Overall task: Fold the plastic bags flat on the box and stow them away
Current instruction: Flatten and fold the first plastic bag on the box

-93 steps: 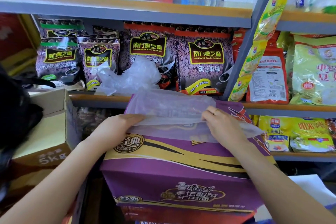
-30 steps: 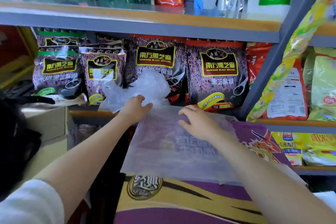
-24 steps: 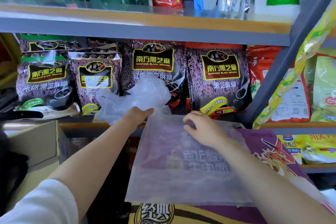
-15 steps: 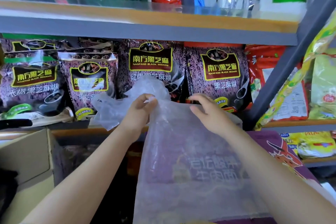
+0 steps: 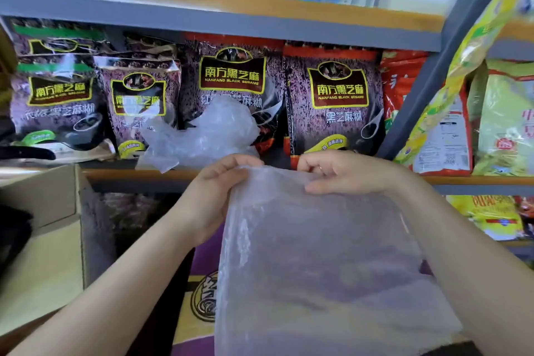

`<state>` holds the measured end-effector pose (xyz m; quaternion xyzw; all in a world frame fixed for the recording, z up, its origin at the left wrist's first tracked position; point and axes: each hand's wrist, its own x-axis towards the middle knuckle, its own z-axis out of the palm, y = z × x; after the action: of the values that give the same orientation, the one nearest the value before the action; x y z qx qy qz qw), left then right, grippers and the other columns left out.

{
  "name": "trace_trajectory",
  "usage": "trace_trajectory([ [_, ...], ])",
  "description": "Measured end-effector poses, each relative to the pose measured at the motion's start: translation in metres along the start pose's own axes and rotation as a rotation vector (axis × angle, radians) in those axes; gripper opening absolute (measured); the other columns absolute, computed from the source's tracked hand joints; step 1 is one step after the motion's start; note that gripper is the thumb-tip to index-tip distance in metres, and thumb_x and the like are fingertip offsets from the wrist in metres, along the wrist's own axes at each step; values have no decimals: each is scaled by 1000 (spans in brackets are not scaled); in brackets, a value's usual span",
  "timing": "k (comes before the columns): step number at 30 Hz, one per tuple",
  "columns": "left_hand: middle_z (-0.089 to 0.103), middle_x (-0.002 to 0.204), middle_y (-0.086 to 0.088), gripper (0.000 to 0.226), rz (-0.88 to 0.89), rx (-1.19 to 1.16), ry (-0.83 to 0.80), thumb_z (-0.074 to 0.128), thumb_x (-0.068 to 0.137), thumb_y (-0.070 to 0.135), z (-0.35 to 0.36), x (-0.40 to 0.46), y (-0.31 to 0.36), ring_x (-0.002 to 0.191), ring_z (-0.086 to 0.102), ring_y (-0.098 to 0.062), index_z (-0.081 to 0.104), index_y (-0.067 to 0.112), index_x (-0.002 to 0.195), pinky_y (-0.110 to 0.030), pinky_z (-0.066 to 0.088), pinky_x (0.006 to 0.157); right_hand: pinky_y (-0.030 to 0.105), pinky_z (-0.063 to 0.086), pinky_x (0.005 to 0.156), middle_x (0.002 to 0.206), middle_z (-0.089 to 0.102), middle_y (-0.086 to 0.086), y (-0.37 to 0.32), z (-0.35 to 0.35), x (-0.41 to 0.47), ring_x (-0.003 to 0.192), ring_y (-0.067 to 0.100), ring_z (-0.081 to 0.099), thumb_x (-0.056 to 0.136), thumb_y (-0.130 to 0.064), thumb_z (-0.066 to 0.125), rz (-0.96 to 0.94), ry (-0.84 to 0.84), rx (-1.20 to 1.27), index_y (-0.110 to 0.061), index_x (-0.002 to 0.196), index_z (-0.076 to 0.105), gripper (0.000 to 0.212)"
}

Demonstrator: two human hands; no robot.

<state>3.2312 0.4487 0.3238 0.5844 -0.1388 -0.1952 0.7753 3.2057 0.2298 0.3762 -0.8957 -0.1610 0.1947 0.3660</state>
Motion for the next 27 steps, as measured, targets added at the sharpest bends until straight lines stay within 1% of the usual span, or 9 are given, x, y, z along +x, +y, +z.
trace_trajectory([
  [3,61,59,2,37,40,275,118,43,89,-4,-12,-17,-13,49,51,-7,64,17,69,-18,39,48,24,27,50,57,46,-6,-1,6,-7,53,9,35,87,-20,62,-29,39,-84,-25,73,49,20],
  [5,56,58,3,29,55,568,178,47,86,-1,-19,-22,-24,47,45,-3,61,18,69,-18,36,49,26,32,53,58,48,-11,6,15,-2,54,7,38,84,-29,65,4,57,-254,-27,74,49,19],
  [7,52,57,4,26,76,874,219,47,84,3,-20,-24,-32,45,42,-1,60,21,70,-12,32,45,31,42,65,75,57,-9,17,24,2,69,11,51,82,-33,66,45,39,-403,-27,80,51,16],
  [10,57,65,2,25,141,1115,268,45,84,-1,-18,-21,-29,57,50,-9,61,16,76,-12,34,48,36,47,80,93,61,-7,30,34,-4,86,16,56,82,-31,66,59,44,-464,-30,89,52,16],
  [15,62,91,-9,19,140,1506,161,46,83,3,-13,-9,-19,93,57,-30,63,10,88,-33,42,72,28,37,60,70,50,-11,31,39,-22,68,11,46,81,-21,65,40,209,-434,-25,97,57,18],
  [18,60,102,-6,25,190,1506,39,43,83,23,16,-7,-17,99,54,-27,62,14,98,-32,41,79,34,41,69,69,38,-14,27,45,-25,80,12,44,84,-19,59,1,340,-598,-21,103,57,19],
  [21,59,92,-3,37,278,1375,-76,43,86,44,43,-4,-25,90,53,-21,61,12,90,-33,42,78,37,46,75,80,42,-10,21,51,-31,90,17,49,87,-27,57,-58,421,-621,-20,89,57,7],
  [23,53,86,0,34,300,1413,-92,46,92,42,48,-1,-38,85,53,-22,58,10,86,-36,44,74,35,44,69,80,46,-9,25,48,-39,85,14,46,87,-35,58,4,412,-597,-23,82,53,14],
  [27,55,102,-13,44,353,1502,-48,37,95,42,39,2,-58,92,58,-34,62,6,97,-43,48,72,32,33,59,62,44,-5,53,35,-65,64,12,40,84,-34,62,139,308,-551,-17,71,48,26],
])
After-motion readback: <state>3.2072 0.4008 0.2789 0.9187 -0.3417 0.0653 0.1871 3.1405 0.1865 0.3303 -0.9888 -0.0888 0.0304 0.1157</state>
